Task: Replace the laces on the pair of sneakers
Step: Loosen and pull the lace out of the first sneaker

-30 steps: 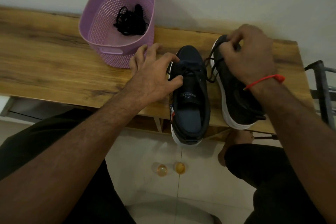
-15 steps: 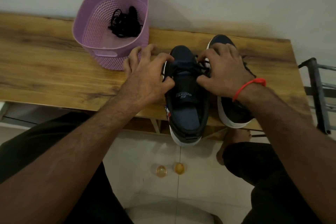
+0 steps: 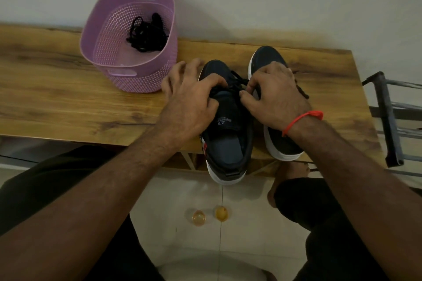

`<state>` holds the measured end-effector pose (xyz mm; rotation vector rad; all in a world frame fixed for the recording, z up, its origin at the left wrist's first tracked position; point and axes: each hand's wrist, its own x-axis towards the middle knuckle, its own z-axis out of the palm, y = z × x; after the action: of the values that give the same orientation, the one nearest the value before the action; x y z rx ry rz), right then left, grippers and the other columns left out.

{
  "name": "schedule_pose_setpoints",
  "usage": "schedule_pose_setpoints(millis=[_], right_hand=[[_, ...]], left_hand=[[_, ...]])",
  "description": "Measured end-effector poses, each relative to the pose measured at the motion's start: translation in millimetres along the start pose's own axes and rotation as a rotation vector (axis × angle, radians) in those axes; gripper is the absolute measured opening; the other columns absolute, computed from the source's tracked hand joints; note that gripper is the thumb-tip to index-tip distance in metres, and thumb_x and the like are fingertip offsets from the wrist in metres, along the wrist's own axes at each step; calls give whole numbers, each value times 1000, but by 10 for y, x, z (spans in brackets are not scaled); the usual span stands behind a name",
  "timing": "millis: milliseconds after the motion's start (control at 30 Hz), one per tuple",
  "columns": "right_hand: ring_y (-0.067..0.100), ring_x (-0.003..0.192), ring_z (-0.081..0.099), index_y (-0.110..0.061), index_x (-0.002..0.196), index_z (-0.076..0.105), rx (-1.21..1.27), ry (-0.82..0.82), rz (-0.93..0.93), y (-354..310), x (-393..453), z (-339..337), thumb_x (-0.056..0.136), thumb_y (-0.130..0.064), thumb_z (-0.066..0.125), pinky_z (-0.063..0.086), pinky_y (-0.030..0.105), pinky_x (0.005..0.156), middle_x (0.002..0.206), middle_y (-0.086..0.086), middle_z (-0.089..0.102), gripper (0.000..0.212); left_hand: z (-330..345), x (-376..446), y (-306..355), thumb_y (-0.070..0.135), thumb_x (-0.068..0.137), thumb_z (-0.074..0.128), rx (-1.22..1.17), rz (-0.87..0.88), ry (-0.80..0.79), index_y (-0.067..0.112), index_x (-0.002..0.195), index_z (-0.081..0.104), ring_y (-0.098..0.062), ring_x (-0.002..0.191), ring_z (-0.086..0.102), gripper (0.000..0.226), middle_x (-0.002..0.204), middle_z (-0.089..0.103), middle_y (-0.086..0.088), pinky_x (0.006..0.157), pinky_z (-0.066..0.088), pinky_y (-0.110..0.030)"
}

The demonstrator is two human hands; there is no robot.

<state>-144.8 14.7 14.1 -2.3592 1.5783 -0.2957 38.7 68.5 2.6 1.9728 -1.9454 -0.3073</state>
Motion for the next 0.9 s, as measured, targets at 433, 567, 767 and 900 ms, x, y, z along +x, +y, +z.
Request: schedule_pose_setpoints(millis=[433,567,767,900], right_hand=[[25,118,42,-20,84,53,15,2,-41,-35,-17,15,89,-34,59,27,48,116,102,0,45,16],[25,114,44,-18,82,53,28,14,-18,-6,-28,-11,87,-33,59,33,46,111,100,2,47,17],[26,115,43,-16,79,52,29,-30,-24,14,-8,-23,85,-32,59,31,47,112,100,6,51,19],[24,111,43,-17,78,50,33,-50,-78,-12,3,7,86,-31,60,27,44,116,95,4,50,18]], left_hand=[[160,146,217,53,86,69,148,-2,24,42,104,73,-31,141,24,21,156,34,5,109,24,-56],[-48,240,62,40,82,73,-142,-122,132,36,89,70,-21,125,44,8,134,54,7,102,39,-44],[-307,254,-240,21,92,63,-333,-293,229,20,94,56,-1,74,52,7,89,58,7,62,40,-17],[-178,191,-185,22,89,64,-176,-129,71,25,120,63,-9,108,54,31,121,59,6,95,43,-30]])
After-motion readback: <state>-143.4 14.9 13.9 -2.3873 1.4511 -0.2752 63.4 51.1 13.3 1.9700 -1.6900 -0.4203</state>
